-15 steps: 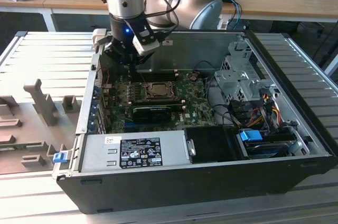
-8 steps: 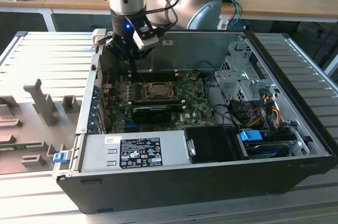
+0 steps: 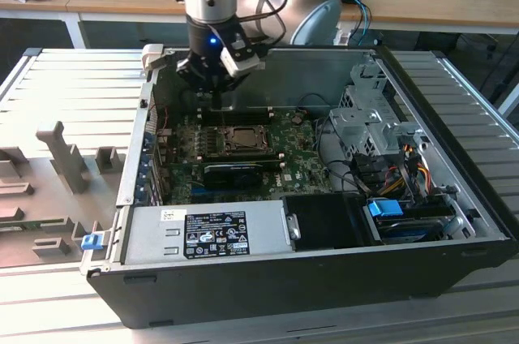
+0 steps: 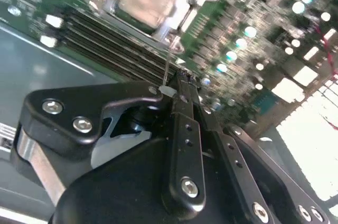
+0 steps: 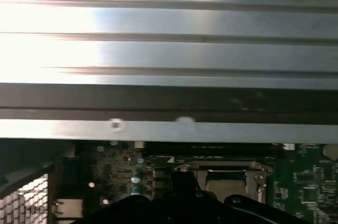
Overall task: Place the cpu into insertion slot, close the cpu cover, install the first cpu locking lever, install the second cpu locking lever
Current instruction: 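Install the first cpu locking lever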
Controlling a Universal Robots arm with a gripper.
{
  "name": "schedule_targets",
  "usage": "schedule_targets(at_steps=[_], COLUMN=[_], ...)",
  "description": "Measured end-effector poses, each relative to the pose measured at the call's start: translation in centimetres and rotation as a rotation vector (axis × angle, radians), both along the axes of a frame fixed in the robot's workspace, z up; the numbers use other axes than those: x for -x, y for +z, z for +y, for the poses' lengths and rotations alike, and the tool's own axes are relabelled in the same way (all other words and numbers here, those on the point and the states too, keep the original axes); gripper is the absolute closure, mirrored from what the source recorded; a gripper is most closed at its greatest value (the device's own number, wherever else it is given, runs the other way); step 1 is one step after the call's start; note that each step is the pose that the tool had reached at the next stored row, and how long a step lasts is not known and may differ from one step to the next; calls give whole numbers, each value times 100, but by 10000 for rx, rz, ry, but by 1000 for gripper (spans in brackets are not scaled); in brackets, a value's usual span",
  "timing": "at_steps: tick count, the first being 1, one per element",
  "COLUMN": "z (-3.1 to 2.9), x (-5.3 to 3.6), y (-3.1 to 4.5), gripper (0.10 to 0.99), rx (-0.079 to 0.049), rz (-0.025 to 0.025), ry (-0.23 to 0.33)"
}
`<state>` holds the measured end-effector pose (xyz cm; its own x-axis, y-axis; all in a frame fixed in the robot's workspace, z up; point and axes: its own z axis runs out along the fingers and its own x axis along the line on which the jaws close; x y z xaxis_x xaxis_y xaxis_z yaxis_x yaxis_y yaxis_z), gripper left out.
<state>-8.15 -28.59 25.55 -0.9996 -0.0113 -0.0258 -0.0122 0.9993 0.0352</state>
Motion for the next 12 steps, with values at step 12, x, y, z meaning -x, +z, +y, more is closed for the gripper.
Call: schedule_targets(at_steps=[12], z=[0], x=[-376], y=[-80], gripper=[980], rx=[-33], rz=[-48], ry=[82])
